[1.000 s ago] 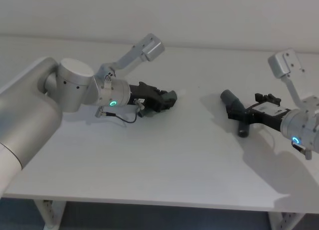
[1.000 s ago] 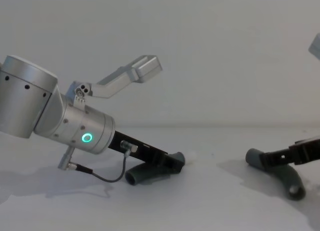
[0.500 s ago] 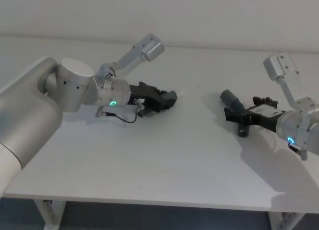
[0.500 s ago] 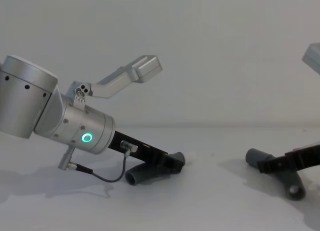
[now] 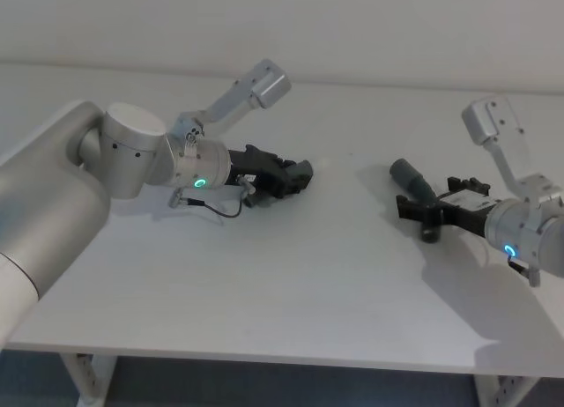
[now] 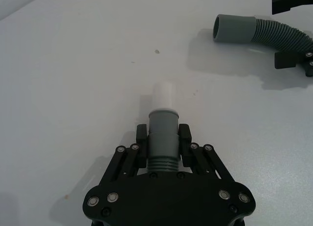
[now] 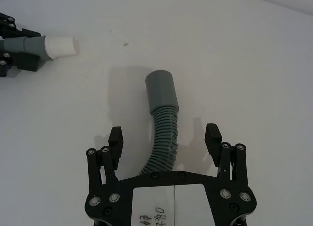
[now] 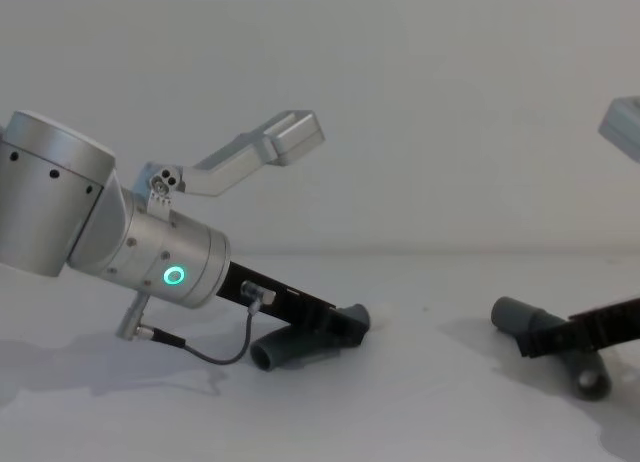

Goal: Use both hands to pick up one end of the pipe from the table, align the ends, and insert them.

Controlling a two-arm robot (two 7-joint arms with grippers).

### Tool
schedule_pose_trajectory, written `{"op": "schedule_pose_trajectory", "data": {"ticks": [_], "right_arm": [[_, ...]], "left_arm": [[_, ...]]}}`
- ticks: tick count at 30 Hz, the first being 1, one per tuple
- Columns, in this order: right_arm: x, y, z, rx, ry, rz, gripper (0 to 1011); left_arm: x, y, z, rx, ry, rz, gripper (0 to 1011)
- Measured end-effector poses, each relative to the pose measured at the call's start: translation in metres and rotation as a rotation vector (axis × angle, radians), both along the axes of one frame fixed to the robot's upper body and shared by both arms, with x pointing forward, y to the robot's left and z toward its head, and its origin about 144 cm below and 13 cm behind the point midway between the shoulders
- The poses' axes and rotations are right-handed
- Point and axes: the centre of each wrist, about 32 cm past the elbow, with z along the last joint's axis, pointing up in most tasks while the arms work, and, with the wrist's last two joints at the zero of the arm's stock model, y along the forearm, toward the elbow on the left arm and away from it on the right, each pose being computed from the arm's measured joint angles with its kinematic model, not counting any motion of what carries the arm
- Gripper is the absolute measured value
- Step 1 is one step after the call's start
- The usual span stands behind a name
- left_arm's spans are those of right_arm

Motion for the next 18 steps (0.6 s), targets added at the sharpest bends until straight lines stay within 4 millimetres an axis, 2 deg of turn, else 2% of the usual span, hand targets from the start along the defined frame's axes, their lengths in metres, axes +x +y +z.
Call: {"op": "schedule_pose_trajectory", "data": {"ticks": [11, 13, 18], "right_arm": [[-0.0022, 0.0041, -0.0013, -0.009, 0.017, -0.023, 993], [-0.0024, 0.0044, -0.0014, -0.01, 0.018, -0.024, 973], [-0.0028, 0.0053, -0.0015, -0.012, 0.021, -0.03, 845]], "left_arm": [[0.0, 0.0, 0.0, 0.0, 0.0, 0.0, 376], [0.0, 0.0, -0.0001, 0.0, 0.0, 0.0, 376], [0.0, 0.0, -0.0001, 0.0, 0.0, 0.0, 376]]}}
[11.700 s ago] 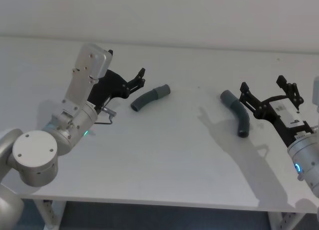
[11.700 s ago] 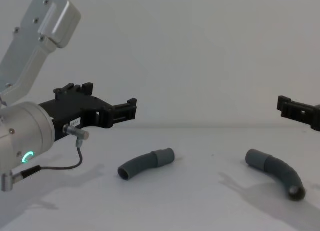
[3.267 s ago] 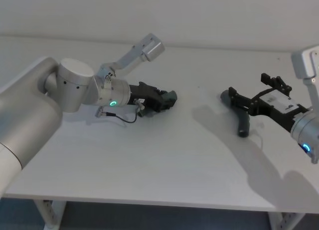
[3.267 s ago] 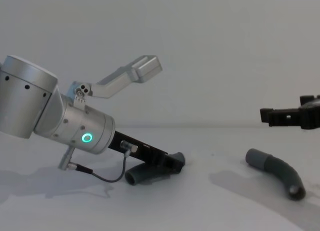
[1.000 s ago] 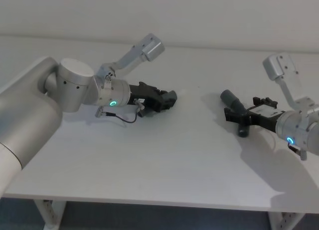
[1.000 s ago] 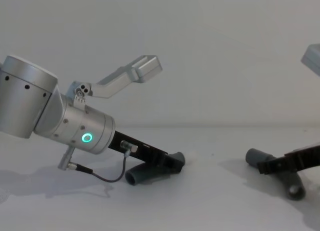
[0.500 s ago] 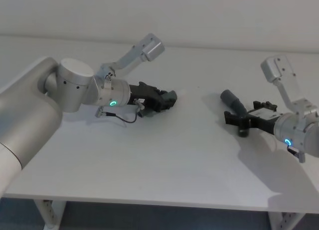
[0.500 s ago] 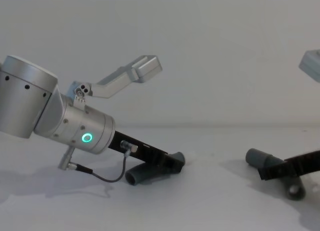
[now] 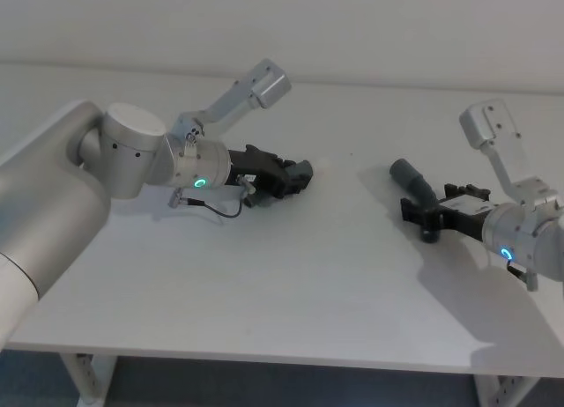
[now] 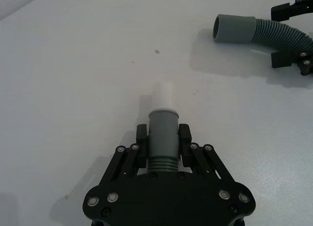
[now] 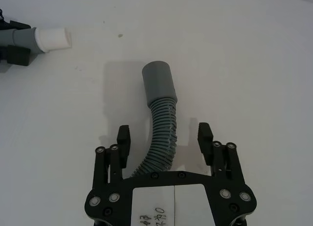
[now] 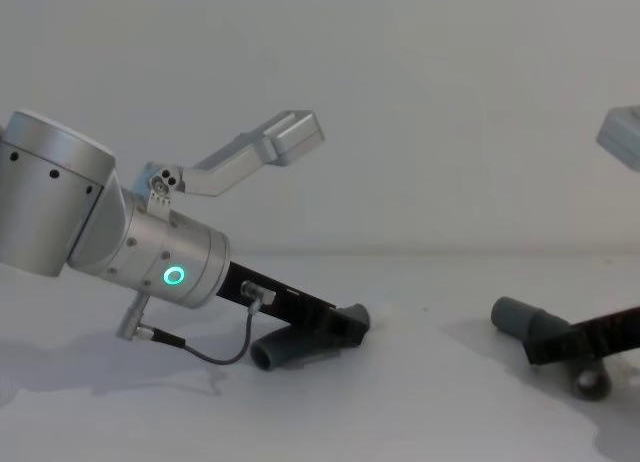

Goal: Use both hands to pick up one end of the pipe from the table, align the ends, and insert them.

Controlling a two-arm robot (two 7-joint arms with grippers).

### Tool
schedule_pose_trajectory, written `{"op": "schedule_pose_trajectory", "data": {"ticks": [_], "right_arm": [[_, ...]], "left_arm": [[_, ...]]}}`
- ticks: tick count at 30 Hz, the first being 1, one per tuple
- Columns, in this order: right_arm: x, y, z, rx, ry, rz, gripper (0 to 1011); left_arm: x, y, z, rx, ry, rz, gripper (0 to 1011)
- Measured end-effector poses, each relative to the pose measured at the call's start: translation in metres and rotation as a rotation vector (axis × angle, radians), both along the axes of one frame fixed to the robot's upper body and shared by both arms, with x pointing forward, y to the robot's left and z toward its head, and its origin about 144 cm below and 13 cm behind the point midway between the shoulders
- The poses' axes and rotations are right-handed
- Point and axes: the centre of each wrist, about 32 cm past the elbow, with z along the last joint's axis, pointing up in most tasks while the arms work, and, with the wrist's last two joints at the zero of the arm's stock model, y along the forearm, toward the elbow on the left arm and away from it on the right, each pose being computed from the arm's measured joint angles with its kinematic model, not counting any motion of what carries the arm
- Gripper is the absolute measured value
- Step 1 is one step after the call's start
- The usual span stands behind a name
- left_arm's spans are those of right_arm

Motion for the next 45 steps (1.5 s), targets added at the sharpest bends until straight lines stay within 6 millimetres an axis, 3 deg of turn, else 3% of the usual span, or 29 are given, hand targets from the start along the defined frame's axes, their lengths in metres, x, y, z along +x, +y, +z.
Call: {"op": "schedule_pose_trajectory", "data": {"ticks": [19, 45], "right_arm": [[-0.0006, 0.0011, -0.0001, -0.003, 0.004, -0.008, 267], [-0.0007, 0.0013, -0.0005, -0.003, 0.007, -0.009, 262]], "left_arm": [[0.0, 0.0, 0.0, 0.0, 0.0, 0.0, 376], [0.0008, -0.0009, 0.0008, 0.005, -0.002, 0.0, 376]]}}
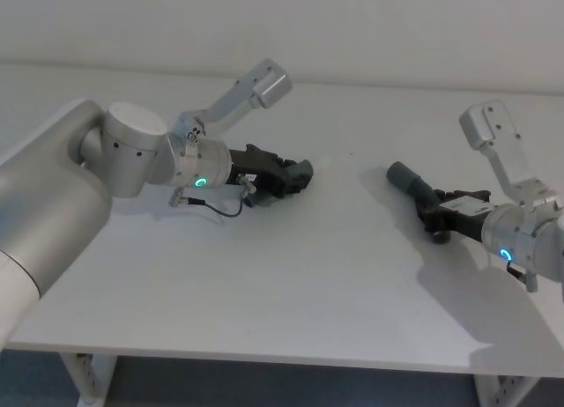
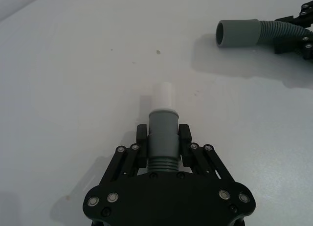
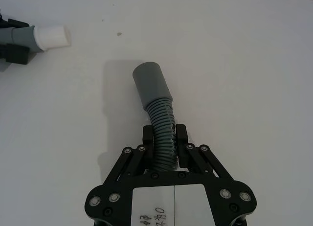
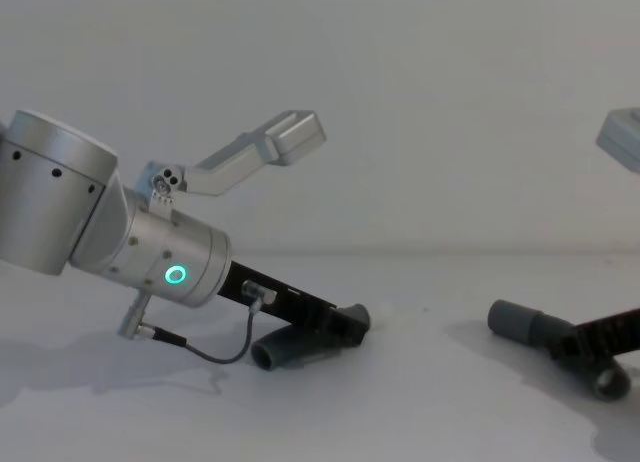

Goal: Use both hands to pick up one end of the pipe from the table, align the ends, and insert them.

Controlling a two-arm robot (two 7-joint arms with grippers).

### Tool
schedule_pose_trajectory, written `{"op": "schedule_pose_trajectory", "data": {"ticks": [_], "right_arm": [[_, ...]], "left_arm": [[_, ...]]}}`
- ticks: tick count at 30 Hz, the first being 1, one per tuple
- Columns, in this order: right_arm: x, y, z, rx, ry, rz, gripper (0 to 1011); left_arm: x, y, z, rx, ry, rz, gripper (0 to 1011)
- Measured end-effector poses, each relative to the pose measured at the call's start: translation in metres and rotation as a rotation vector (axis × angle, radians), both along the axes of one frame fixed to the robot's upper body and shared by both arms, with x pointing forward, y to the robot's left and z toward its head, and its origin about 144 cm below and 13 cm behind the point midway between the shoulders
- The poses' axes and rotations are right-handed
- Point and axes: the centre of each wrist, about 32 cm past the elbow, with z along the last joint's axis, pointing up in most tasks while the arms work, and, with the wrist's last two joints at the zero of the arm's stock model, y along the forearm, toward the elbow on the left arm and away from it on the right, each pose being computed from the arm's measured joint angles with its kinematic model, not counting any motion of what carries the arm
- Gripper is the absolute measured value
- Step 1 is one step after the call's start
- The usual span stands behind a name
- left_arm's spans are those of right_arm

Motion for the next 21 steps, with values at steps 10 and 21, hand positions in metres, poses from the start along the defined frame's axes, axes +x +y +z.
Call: {"op": "schedule_pose_trajectory", "data": {"ticks": [10, 21], "right_arm": [[0.002, -0.008, 0.006, 0.038, 0.011, 0.021, 260], [0.005, -0.025, 0.022, 0.095, -0.02, 0.076, 262]], "left_arm": [[0.003, -0.005, 0.01, 0.024, -0.046, 0.005, 376], [0.005, -0.011, 0.039, 0.064, -0.138, -0.013, 376]]}}
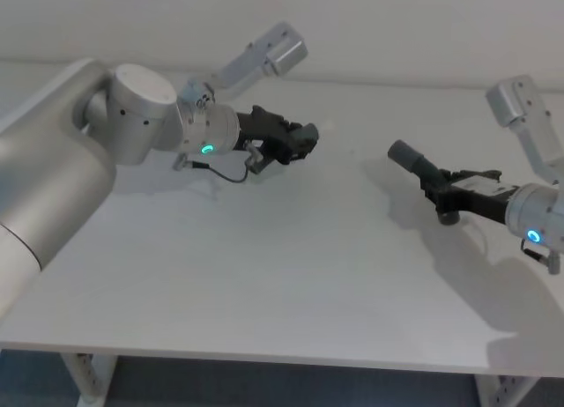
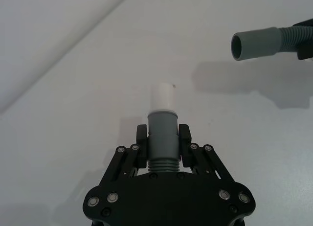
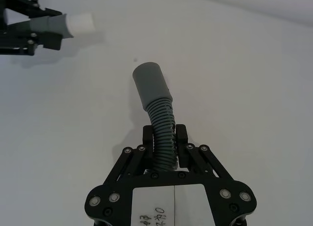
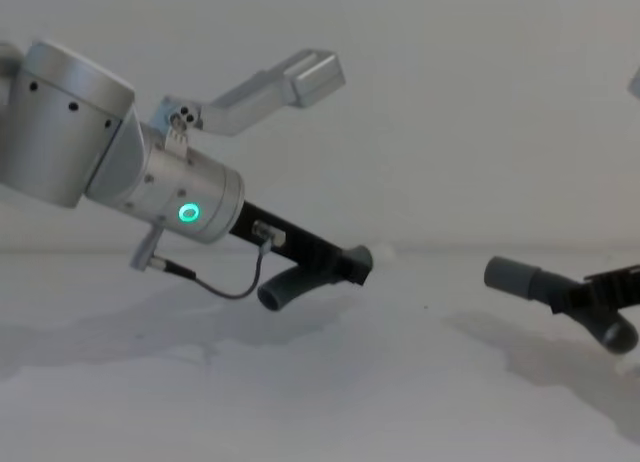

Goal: Use both hands to pick up one end of the pipe from the table, align the ends, and insert them.

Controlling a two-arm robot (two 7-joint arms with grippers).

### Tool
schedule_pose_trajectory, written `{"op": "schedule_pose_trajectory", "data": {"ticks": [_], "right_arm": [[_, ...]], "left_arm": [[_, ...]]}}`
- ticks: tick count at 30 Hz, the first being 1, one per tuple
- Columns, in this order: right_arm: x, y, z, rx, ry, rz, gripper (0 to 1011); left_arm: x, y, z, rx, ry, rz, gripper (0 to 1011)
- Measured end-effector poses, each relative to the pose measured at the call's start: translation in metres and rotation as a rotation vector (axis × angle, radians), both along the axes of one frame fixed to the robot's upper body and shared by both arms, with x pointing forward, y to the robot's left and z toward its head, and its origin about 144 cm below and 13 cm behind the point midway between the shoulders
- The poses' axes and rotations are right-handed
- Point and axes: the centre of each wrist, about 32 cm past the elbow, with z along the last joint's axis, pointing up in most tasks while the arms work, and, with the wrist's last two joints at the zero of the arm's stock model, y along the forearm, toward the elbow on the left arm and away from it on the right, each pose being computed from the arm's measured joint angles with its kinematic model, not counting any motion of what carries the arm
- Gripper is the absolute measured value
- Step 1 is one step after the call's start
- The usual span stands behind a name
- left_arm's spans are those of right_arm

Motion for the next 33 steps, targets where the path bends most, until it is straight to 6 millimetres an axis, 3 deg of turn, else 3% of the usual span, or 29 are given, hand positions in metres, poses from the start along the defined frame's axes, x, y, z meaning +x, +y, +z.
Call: {"op": "schedule_pose_trajectory", "data": {"ticks": [17, 33], "right_arm": [[0.006, -0.042, 0.016, 0.022, -0.117, 0.215, 262], [0.012, -0.076, 0.021, -0.023, -0.16, 0.437, 262]], "left_arm": [[0.011, 0.0, 0.039, 0.067, -0.104, -0.158, 376], [0.029, 0.004, 0.059, 0.108, -0.156, -0.374, 376]]}}
